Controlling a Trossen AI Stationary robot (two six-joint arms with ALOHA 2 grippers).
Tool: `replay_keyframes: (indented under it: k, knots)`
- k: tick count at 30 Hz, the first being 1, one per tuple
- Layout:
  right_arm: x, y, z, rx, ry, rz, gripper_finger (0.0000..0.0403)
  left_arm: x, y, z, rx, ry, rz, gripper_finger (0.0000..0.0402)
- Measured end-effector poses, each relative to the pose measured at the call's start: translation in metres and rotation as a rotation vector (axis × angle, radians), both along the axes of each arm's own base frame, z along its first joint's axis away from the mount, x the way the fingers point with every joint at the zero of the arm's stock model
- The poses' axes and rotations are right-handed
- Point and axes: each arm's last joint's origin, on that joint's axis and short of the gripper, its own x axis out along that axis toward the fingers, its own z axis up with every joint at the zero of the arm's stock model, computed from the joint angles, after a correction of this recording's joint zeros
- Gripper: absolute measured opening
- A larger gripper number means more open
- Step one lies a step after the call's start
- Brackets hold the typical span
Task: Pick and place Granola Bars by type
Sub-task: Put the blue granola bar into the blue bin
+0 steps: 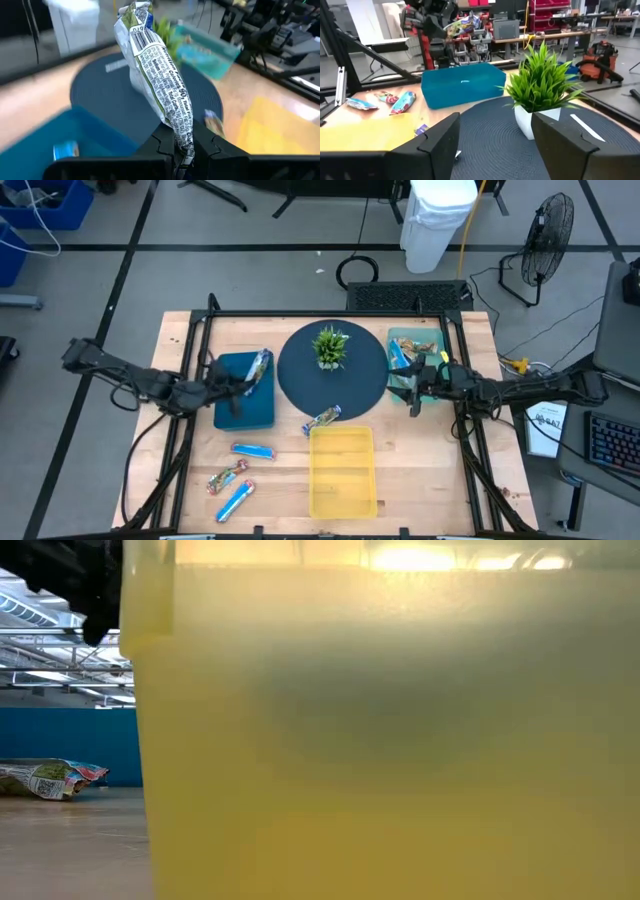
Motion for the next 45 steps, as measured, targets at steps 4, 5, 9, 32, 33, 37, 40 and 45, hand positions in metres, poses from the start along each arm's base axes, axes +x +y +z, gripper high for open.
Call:
replay_keyframes:
  k: [4, 5, 9, 32, 33, 37, 40, 45]
  knots:
    - [0.0, 0.0, -0.001, 0.001, 0.006, -0.001, 0.0235, -0.001, -0.005, 0.014, -0.149, 0.076, -0.011, 0.0023]
    - [0.0, 0.0, -0.001, 0.002, 0.012, -0.001, 0.0235, -0.002, -0.006, 0.015, -0.19, 0.111, -0.008, 0.0023]
    - [0.0, 0.0, -0.003, 0.01, 0.025, -0.001, 0.0234, -0.002, -0.009, 0.014, -0.384, 0.216, 0.071, 0.0022]
    - [0.0, 0.0, -0.011, -0.018, 0.116, 0.001, 0.0232, 0.015, -0.024, -0.025, -0.633, 0.575, 0.2, 0.0074]
    - [0.0, 0.0, -0.011, -0.018, 0.116, 0.001, 0.0232, 0.015, -0.024, -0.025, -0.632, 0.576, 0.197, 0.0073]
    - [-0.001, 0.0, -0.011, -0.02, 0.118, 0.001, 0.023, 0.015, -0.024, -0.025, -0.628, 0.576, 0.196, 0.0071]
    - [-0.001, 0.0, -0.011, -0.025, 0.119, 0.001, 0.0228, 0.016, -0.023, -0.025, -0.614, 0.565, 0.189, 0.0071]
    - [-0.001, 0.0, -0.011, -0.025, 0.119, 0.001, 0.0227, 0.036, -0.029, -0.012, -0.521, 0.376, 0.003, 0.0071]
